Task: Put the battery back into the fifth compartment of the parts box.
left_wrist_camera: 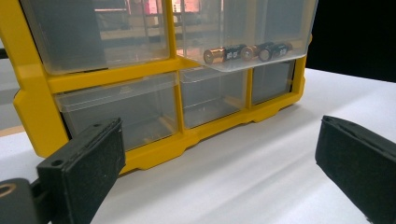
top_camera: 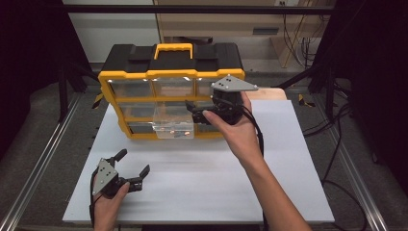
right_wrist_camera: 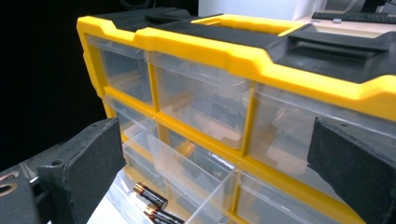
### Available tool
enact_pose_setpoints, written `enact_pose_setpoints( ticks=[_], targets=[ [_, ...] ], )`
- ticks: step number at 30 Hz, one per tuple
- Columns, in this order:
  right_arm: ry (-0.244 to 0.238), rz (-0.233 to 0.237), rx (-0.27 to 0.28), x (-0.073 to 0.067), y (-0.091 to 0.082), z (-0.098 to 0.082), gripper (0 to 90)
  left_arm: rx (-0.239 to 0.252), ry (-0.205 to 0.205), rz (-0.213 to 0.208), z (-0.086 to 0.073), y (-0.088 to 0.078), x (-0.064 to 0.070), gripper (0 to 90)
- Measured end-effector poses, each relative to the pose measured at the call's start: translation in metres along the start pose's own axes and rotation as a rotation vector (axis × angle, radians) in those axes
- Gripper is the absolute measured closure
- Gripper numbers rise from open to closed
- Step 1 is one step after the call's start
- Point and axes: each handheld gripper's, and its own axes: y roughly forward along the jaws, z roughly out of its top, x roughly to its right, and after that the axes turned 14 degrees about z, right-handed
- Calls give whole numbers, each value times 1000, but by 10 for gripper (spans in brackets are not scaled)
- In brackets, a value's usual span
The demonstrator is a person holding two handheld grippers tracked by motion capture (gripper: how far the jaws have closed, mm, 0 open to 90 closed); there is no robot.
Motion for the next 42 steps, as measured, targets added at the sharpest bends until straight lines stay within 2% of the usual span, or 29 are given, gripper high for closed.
enact_pose_setpoints(
  ticks=[13, 27, 36, 42],
  targets=[
    [-17, -34, 60, 10, -29, 2, 40, 3, -3, 15, 1, -4, -4, 12],
    [-42, -87, 106, 23, -61, -7, 45, 9, -4, 32, 3, -10, -11, 9],
    [-53, -127, 133, 35, -85, -21, 46, 12, -5, 52, 4, -16, -18, 9],
    [-52, -166, 149, 44, -101, -37, 49, 15, -6, 63, 5, -21, -24, 9]
  ],
)
